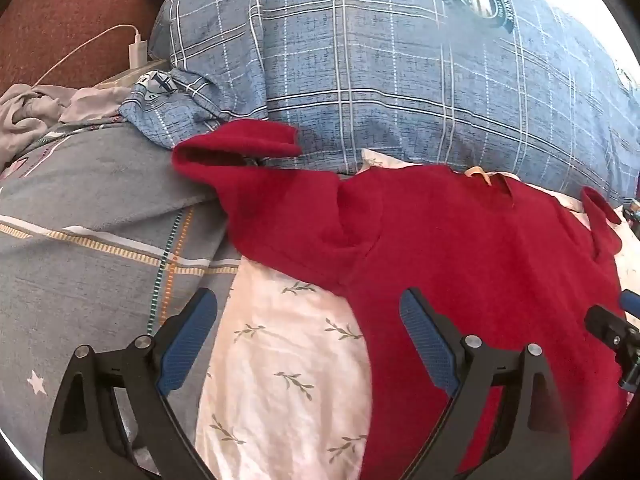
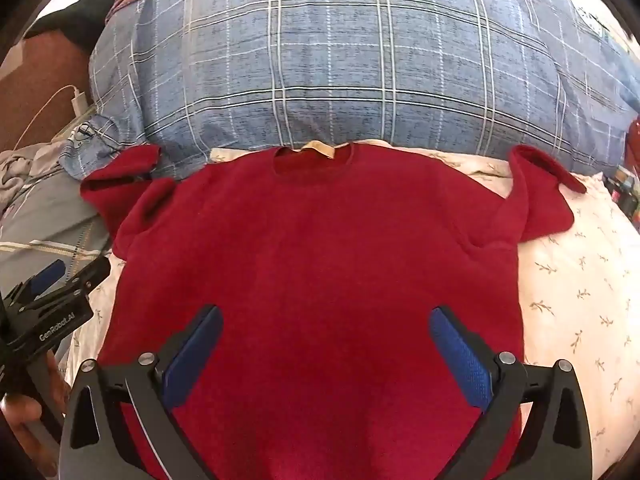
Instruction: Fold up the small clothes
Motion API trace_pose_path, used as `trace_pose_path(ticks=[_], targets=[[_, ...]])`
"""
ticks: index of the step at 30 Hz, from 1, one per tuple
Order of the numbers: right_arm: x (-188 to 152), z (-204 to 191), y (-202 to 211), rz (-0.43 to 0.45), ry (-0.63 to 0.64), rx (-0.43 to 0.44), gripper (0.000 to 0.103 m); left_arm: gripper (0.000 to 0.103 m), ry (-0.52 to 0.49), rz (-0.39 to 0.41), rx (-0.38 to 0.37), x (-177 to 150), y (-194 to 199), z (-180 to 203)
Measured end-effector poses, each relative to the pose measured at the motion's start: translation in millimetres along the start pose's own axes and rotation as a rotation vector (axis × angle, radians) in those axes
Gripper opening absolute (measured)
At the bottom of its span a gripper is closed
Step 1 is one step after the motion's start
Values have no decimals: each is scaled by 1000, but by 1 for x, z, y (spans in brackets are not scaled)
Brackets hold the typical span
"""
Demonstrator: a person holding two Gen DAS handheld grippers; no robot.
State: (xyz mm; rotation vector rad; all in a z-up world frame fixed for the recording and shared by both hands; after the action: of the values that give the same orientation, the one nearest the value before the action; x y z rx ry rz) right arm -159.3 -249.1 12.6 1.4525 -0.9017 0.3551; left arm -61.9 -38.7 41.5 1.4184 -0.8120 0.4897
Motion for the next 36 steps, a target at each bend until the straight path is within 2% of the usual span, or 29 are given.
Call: trace_pose_path(ticks=[5, 9, 13, 17, 20, 24, 28, 32, 36], targets=[[-1, 9, 4, 6, -26, -3, 103, 93, 22, -15, -39, 1, 8, 7], [-2, 10, 9, 8, -35, -20, 103, 93, 34, -9, -13, 6, 16, 13], [7, 17, 16, 9, -51, -19, 103, 93, -3, 16, 29, 15, 25, 21], [12, 18, 18, 12, -40, -36, 103, 93, 8, 27, 13, 26, 32, 27], [19, 16, 16, 10, -15, -49, 103, 93, 32, 15, -15, 29, 26, 31], [21, 11, 8, -10, 21, -69, 103, 93, 24, 17, -8, 21, 14, 33], [20, 8, -1, -18, 24, -81, 103, 93, 27, -32, -49, 14, -3, 32], [17, 3, -12, -28, 14, -67, 103, 93, -15, -3, -3, 16, -4, 36], [17, -4, -20, -32, 19, -44, 103, 94, -13, 4, 0, 17, -4, 33]])
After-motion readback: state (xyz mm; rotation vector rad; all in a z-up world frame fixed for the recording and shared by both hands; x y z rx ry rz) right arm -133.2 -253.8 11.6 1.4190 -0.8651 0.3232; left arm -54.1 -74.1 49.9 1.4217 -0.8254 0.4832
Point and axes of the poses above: each gripper's, at about its wrist camera, not at the fingertips, and y roughly against the way its jaws point, z to its right, x to its top, the point moved 2 cm from there along -y, roughly the way its jaws point, and after that the axes turned 3 degrees about x, right-handed, at the moved point
